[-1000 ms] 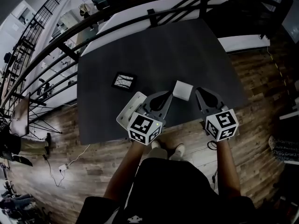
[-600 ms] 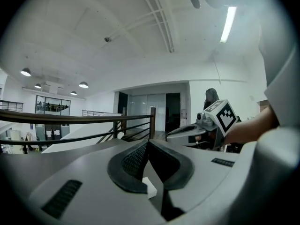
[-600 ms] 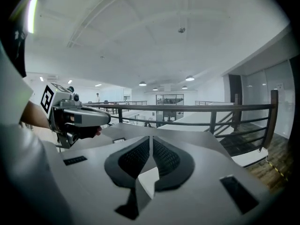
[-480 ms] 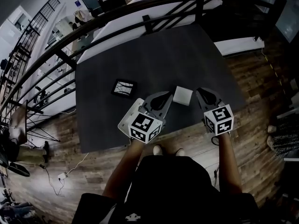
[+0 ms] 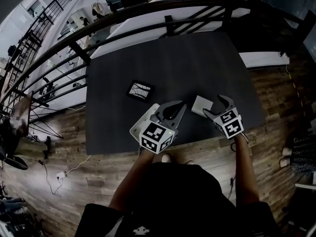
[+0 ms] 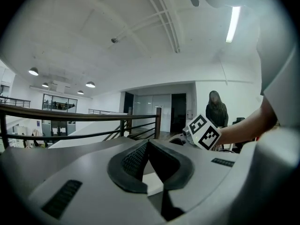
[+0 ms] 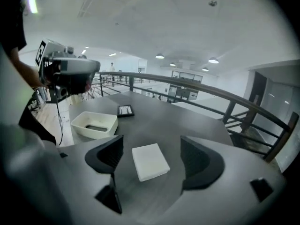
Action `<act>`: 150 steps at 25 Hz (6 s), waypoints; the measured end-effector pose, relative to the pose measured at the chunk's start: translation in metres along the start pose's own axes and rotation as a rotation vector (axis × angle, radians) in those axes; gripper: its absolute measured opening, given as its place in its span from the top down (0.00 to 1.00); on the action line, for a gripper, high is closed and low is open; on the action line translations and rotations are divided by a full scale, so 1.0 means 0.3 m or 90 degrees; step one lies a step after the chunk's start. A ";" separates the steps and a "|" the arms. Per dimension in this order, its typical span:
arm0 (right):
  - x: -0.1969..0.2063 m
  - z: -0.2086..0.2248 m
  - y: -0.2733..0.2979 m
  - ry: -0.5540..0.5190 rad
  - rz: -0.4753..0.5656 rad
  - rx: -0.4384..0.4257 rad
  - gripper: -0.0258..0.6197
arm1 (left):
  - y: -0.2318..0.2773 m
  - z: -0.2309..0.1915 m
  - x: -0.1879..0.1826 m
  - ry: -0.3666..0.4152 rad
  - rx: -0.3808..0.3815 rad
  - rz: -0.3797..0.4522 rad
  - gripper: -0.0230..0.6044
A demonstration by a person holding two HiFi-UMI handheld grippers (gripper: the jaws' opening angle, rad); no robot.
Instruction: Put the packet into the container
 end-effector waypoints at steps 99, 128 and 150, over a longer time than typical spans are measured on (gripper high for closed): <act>-0.262 -0.290 -0.164 -0.424 -0.152 -0.298 0.26 | -0.068 0.064 0.104 0.238 0.361 -0.186 0.25; -0.265 -0.408 0.046 -0.205 0.013 -0.225 0.96 | -0.441 -0.262 0.423 0.023 -0.059 -0.202 0.25; -0.262 -0.442 0.080 -0.205 0.009 -0.250 0.96 | -0.456 -0.325 0.587 -0.094 -0.059 -0.242 0.23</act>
Point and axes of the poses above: the fingertips, and each gripper's own axes: y forward along the fingers, z to its right, x out of its underside, the point moved 4 cm from there along -y, backward along the fingers, and after that the axes turned 8 degrees about z, right-handed, at the moved point
